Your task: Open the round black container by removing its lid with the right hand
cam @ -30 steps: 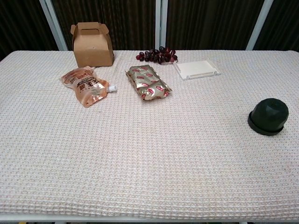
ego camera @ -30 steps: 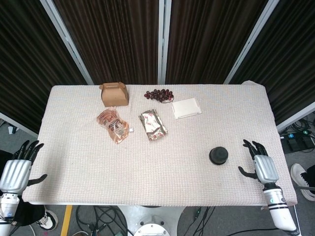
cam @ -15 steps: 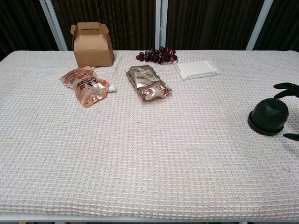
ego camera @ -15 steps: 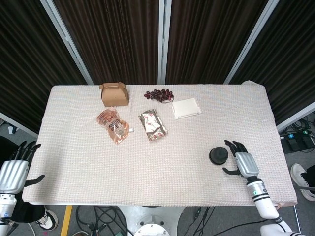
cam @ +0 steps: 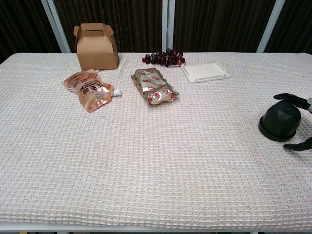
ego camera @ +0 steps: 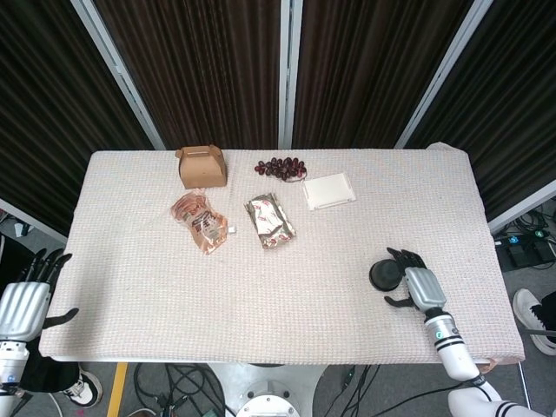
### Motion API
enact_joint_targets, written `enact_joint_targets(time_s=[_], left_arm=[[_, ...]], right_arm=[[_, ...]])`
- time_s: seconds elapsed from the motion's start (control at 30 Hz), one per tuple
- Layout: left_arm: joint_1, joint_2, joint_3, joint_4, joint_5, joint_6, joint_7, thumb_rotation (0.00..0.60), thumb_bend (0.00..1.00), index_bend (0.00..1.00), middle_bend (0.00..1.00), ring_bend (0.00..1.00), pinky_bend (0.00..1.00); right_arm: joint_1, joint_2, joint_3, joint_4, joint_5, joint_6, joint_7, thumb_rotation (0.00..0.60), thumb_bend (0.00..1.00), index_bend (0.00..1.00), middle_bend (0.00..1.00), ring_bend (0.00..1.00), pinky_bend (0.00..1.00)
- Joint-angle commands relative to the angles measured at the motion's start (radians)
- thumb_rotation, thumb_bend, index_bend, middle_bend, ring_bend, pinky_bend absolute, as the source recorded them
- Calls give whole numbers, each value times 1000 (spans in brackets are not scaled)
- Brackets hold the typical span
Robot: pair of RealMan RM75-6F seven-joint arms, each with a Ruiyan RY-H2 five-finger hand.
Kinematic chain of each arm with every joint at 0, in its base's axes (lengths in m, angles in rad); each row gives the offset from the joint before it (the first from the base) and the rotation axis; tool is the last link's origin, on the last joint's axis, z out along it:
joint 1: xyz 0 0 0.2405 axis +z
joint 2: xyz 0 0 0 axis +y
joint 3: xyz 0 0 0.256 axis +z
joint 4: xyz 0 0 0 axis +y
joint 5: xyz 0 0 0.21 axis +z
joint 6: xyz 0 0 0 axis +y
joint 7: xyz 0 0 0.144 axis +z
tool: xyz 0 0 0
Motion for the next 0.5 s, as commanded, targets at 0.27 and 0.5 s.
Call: enact_joint_targets(time_s=[0.27,0.5], left_arm=[[-4,0,0,3,2,-5,-7,600,21,111,67,0,225],[-5,1,1,5,0,-9,-8,600,21,111,67,0,225]], right_arm=[[9,-9,8,13,0,9,43,600,73,0,157,0,0],[13,-17,11,24,16,-2,30,600,92,0,172,0,0]])
